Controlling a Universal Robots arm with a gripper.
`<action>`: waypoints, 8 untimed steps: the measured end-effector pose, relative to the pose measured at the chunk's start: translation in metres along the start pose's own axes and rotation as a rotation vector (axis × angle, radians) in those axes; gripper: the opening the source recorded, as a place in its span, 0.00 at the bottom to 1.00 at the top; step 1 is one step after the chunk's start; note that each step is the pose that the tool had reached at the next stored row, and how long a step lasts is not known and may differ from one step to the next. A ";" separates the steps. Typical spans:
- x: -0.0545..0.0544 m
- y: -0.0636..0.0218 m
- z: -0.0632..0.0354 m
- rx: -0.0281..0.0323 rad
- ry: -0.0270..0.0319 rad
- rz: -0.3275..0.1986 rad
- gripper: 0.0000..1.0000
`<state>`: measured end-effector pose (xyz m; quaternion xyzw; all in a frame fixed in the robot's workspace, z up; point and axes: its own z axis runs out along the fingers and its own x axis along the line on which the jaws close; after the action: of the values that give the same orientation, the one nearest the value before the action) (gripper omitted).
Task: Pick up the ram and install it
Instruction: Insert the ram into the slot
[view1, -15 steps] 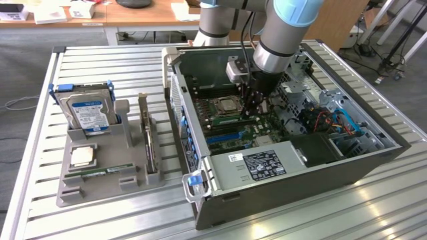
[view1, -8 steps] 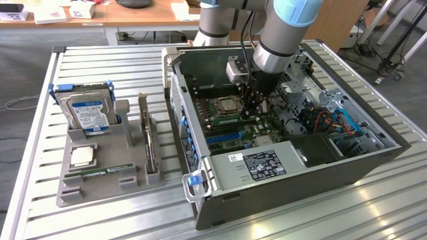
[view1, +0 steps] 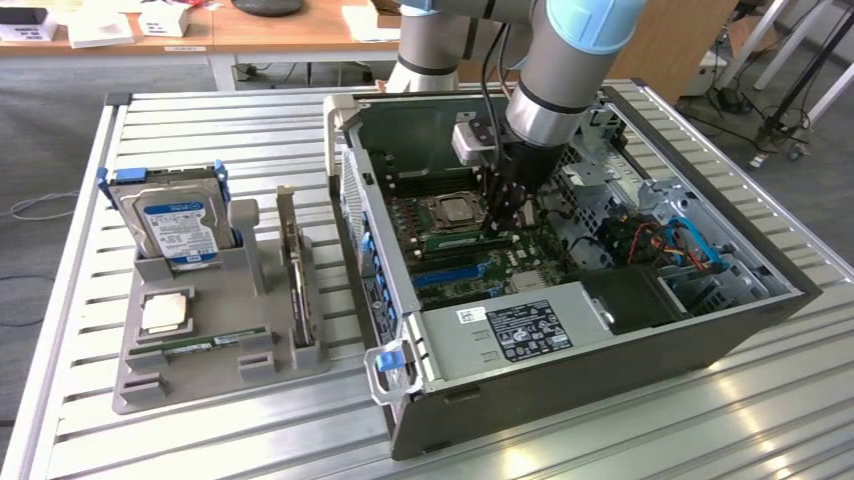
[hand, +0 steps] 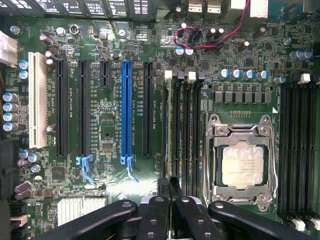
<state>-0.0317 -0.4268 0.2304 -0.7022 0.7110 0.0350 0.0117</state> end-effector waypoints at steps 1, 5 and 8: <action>0.000 0.0000 0.0001 0.0000 0.0000 0.000 0.12; 0.000 -0.0009 0.0004 0.0000 -0.0001 0.000 0.12; 0.000 -0.0010 0.0011 0.0001 -0.0001 0.000 0.12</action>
<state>-0.0308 -0.4266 0.2293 -0.7023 0.7109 0.0351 0.0118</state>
